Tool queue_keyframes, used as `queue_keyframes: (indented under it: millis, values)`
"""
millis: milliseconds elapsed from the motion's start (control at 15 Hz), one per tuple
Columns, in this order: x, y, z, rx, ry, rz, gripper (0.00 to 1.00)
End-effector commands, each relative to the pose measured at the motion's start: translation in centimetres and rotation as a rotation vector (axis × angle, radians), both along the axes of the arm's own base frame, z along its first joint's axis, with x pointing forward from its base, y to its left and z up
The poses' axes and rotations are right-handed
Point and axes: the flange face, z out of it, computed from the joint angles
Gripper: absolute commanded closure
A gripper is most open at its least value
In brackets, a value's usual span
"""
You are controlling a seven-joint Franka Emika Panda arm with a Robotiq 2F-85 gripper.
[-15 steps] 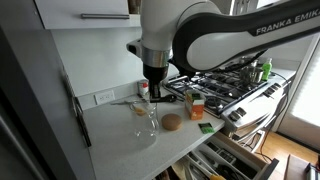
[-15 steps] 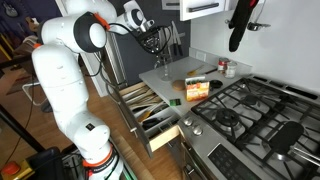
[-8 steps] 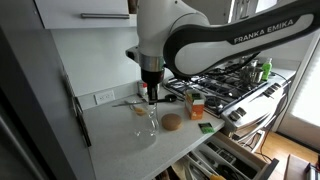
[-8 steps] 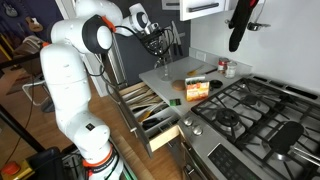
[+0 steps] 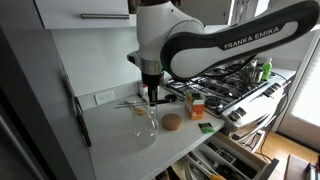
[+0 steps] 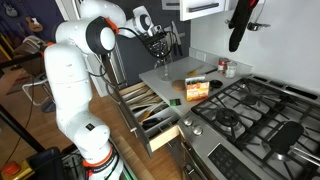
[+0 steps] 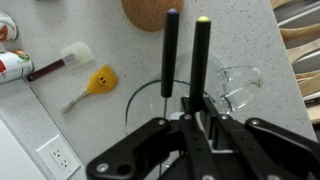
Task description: Pick up the two black utensils on the left and put them on the glass jar
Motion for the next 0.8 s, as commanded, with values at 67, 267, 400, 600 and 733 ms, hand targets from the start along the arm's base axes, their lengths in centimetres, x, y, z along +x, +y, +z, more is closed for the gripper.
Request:
queue_keyframes:
  millis: [67,267,400,600,733]
  values:
    - [0.45,0.02,-0.37,0.030,0.013,-0.007,0.96]
    - [0.55,0.07,-0.53,0.038,0.014,-0.014,0.96]
    - [0.60,-0.01,-0.56,0.041,0.014,-0.025,0.96]
    - [0.70,-0.11,-0.61,0.049,0.011,-0.044,0.96]
    - [0.81,-0.17,-0.65,0.058,0.008,-0.056,0.96]
